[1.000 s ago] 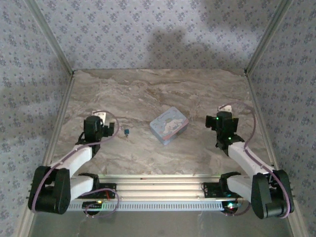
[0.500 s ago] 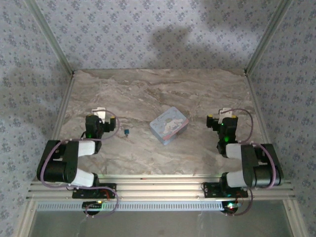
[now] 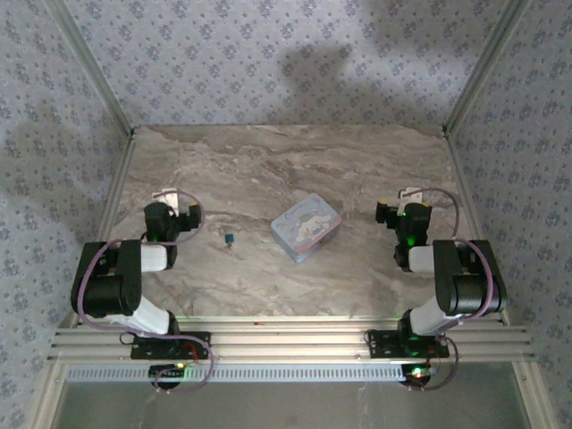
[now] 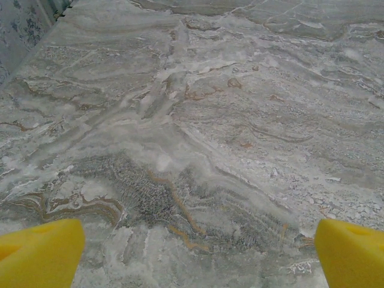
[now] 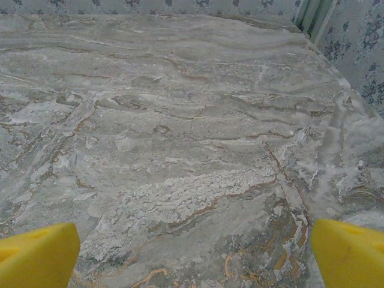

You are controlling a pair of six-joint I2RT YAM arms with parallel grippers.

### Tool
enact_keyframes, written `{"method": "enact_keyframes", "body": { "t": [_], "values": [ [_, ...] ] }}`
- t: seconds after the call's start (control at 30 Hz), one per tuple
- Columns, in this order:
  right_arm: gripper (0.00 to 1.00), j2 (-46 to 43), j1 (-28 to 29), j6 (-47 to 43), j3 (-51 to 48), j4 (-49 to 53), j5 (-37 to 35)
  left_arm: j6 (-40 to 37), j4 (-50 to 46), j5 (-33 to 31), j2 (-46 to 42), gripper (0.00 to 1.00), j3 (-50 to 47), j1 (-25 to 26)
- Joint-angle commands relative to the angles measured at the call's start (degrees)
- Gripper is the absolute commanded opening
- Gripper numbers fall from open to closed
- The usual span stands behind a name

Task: Unlock a padlock with a key

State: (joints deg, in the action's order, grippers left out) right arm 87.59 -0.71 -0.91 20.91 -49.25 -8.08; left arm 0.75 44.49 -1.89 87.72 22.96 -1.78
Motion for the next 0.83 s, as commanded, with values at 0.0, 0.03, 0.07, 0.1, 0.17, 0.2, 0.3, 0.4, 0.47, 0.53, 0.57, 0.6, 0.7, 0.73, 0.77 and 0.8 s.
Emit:
{"method": "enact_keyframes", "body": {
  "t": [0.0, 0.03, 0.07, 0.1, 0.17, 0.2, 0.3, 0.4, 0.47, 0.53, 0.57, 0.6, 0.7, 0.73, 0.77, 0.8],
  "values": [
    [1.00, -0.2, 0.1, 0.4, 0.6, 0.5, 0.1, 1.0, 1.8, 1.3, 0.2, 0.98, 0.8, 0.0],
    [1.00, -0.2, 0.0, 0.4, 0.6, 0.5, 0.0, 0.9, 1.8, 1.2, 0.1, 0.98, 0.8, 0.0],
    [1.00, -0.2, 0.0, 0.4, 0.6, 0.5, 0.1, 1.0, 1.8, 1.3, 0.1, 0.98, 0.8, 0.0],
    [1.00, -0.2, 0.0, 0.4, 0.6, 0.5, 0.1, 1.0, 1.8, 1.3, 0.1, 0.98, 0.8, 0.0],
    [1.00, -0.2, 0.1, 0.4, 0.6, 0.5, 0.1, 0.9, 1.8, 1.3, 0.2, 0.98, 0.8, -0.1],
    [1.00, -0.2, 0.1, 0.4, 0.6, 0.5, 0.1, 1.0, 1.8, 1.2, 0.1, 0.98, 0.8, 0.0],
    [1.00, -0.2, 0.1, 0.4, 0.5, 0.5, 0.1, 0.9, 1.8, 1.3, 0.2, 0.98, 0.7, 0.0],
    [1.00, -0.2, 0.0, 0.4, 0.6, 0.5, 0.1, 1.0, 1.8, 1.2, 0.1, 0.98, 0.8, 0.0],
    [1.00, -0.2, 0.0, 0.4, 0.6, 0.5, 0.1, 0.9, 1.8, 1.3, 0.1, 0.98, 0.8, 0.1],
    [1.00, -0.1, 0.1, 0.4, 0.5, 0.5, 0.1, 0.9, 1.8, 1.3, 0.1, 0.98, 0.8, 0.0],
    [1.00, 0.0, 0.2, 0.1, 0.7, 0.5, 0.2, 1.0, 1.9, 1.3, 0.1, 0.98, 0.8, 0.0],
    [1.00, 0.0, 0.2, 0.1, 0.7, 0.7, 0.4, 1.0, 1.9, 1.3, 0.2, 0.98, 0.8, 0.0],
    [1.00, 0.0, -0.3, 0.4, 0.9, 1.1, 1.4, 0.9, 1.8, 1.3, 0.1, 0.98, 0.9, 0.1],
    [1.00, -0.1, -0.4, 0.4, 0.8, 1.1, 1.7, 0.9, 1.8, 1.2, 0.1, 0.98, 0.8, 0.0],
    [1.00, -0.2, -0.4, 0.4, 0.7, 1.0, 1.7, 0.9, 1.8, 1.2, 0.1, 0.98, 0.8, -0.1],
    [1.00, -0.2, -0.4, 0.4, 0.8, 1.0, 1.7, 0.9, 1.8, 1.2, 0.1, 0.98, 0.8, 0.0]
  ]
}}
